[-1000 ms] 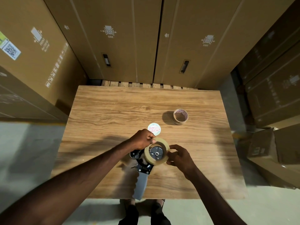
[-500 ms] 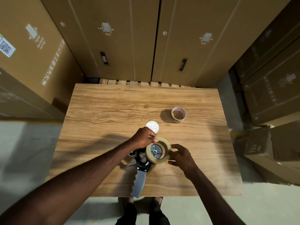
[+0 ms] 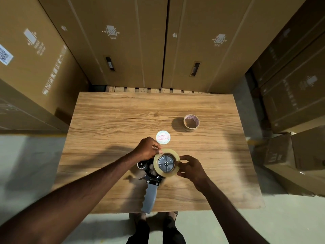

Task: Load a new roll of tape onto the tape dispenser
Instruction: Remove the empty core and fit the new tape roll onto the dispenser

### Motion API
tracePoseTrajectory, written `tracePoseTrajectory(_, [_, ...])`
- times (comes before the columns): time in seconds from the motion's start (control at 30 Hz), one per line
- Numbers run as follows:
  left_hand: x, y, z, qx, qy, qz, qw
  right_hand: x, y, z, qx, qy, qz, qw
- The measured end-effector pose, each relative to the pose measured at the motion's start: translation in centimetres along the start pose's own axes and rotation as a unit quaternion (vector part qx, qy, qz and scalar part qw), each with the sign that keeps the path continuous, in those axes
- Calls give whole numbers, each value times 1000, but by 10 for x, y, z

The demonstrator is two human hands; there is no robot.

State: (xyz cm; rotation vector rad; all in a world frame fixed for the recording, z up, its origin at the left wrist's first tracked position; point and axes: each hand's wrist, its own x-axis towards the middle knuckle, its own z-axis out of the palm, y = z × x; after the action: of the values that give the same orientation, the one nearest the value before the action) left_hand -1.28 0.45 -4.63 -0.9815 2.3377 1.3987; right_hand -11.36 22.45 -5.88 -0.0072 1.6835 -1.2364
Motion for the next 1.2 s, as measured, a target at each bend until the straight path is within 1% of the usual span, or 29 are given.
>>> tracePoseTrajectory(0.07, [-2,0,-1,3,12,-15,1000,3,2,0,-12,21,8,1000])
tracePoseTrajectory(0.17, [-4,-1,-1,18,-2,-26,999,6,6,0,-25,47,19,998])
tracePoseTrajectory(0.43, [-1,7,-2,43,-20,-38,998,9,0,-2,-53,69,19,996])
tracePoseTrajectory(0.53, [1,11,-2,30,-27,-43,998,13,-2,-2,-60,86,35,994])
tracePoseTrajectory(0.67, [4,13,-3,22,-33,-54,998,16,-9,-2,-68,88,49,993])
tracePoseTrajectory(0.83, [9,5,0,15,-69,-53,996,19,-18,0,-85,91,53,991])
tracePoseTrajectory(0.93, [8,-2,-1,17,-100,-44,994,16,-16,0,-91,75,46,992])
tracePoseTrajectory(1.03, [2,-10,-4,-22,-154,-16,988,8,-11,-4,-86,32,20,996])
tracePoseTrajectory(1.1, [-3,-18,-5,5,-179,19,984,7,-3,-9,-87,0,13,996])
tracePoseTrajectory(1.17, [-6,-27,-4,72,-200,60,975,7,6,-13,-160,-24,-34,986])
tracePoseTrajectory(1.2, [-7,-29,-3,107,-204,80,970,8,10,-15,-234,-30,-73,969])
